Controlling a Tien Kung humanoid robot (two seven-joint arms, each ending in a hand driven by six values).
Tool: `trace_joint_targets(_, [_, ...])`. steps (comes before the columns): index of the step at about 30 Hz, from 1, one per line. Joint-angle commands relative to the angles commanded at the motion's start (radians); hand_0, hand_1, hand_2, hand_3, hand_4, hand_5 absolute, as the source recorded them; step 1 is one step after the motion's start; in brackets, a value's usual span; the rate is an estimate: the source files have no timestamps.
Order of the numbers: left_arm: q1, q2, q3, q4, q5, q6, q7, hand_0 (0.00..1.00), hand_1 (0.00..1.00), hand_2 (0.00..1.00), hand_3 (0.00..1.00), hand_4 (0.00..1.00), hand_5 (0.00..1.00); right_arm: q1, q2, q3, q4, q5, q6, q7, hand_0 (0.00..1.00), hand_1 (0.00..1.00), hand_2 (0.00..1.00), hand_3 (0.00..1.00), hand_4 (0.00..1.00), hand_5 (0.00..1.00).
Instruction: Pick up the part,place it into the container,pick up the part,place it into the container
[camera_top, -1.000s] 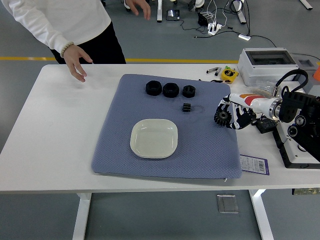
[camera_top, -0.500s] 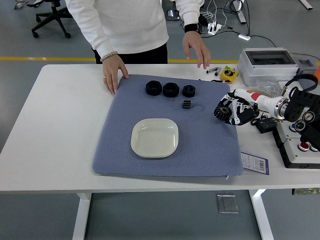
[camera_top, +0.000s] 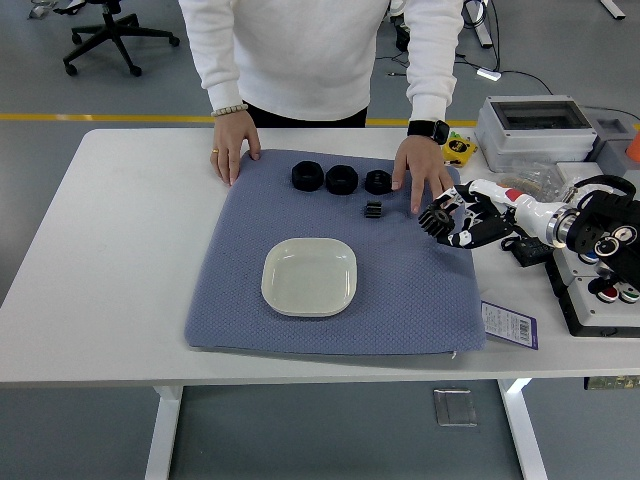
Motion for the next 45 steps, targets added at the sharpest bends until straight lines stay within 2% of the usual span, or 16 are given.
trace_joint_targets(19, [-0.007, -0.003, 0.006, 0.000, -0.012, 0.001, -0.002, 0.917, 0.883, 0.875, 0.582, 0.523, 0.695, -0.006, -0.002, 0.027, 0.002, 0.032, -0.025, 0.001, 0.174, 0.298, 0.404, 0.432, 0.235, 0.006])
trace_joint_targets(23, [-0.006, -0.003, 0.006, 0.000, -0.014, 0.001, -0.002, 0.917, 0.883, 0.875, 0.582, 0.523, 0.695, -0.005, -0.005, 0.025, 0.018, 0.021, -0.030, 0.001, 0.174, 0.299, 0.404, 0.434, 0.241, 0.014])
trace_joint_targets(29, [-0.004, -0.003, 0.006, 0.000, -0.015, 0.001, -0.001, 0.918, 0.883, 0.876, 0.582, 0.523, 0.694, 0.003, 0.000, -0.012, 0.084, -0.020, -0.032, -0.003, 0.176, 0.301, 0.404, 0.435, 0.247, 0.022])
trace_joint_targets(37, [0.000, -0.002, 0.009, 0.000, -0.016, 0.000, 0.001, 0.918, 0.883, 0.875, 0.582, 0.523, 0.694, 0.047, 0.046, -0.087, 0.211, -0.187, -0.035, -0.002, 0.176, 0.302, 0.405, 0.436, 0.252, 0.025])
trace_joint_targets(42, [0.001, 0.000, 0.005, 0.000, -0.011, 0.001, 0.002, 0.917, 0.884, 0.876, 0.582, 0.524, 0.694, 0.090, 0.099, -0.136, 0.228, -0.386, -0.046, 0.003, 0.187, 0.312, 0.412, 0.439, 0.269, 0.037])
trace_joint_targets(45, [0.000, 0.000, 0.005, 0.000, -0.012, 0.002, 0.001, 0.917, 0.884, 0.876, 0.582, 0.524, 0.694, 0.109, 0.128, -0.161, 0.213, -0.437, -0.048, 0.003, 0.187, 0.312, 0.412, 0.439, 0.269, 0.037])
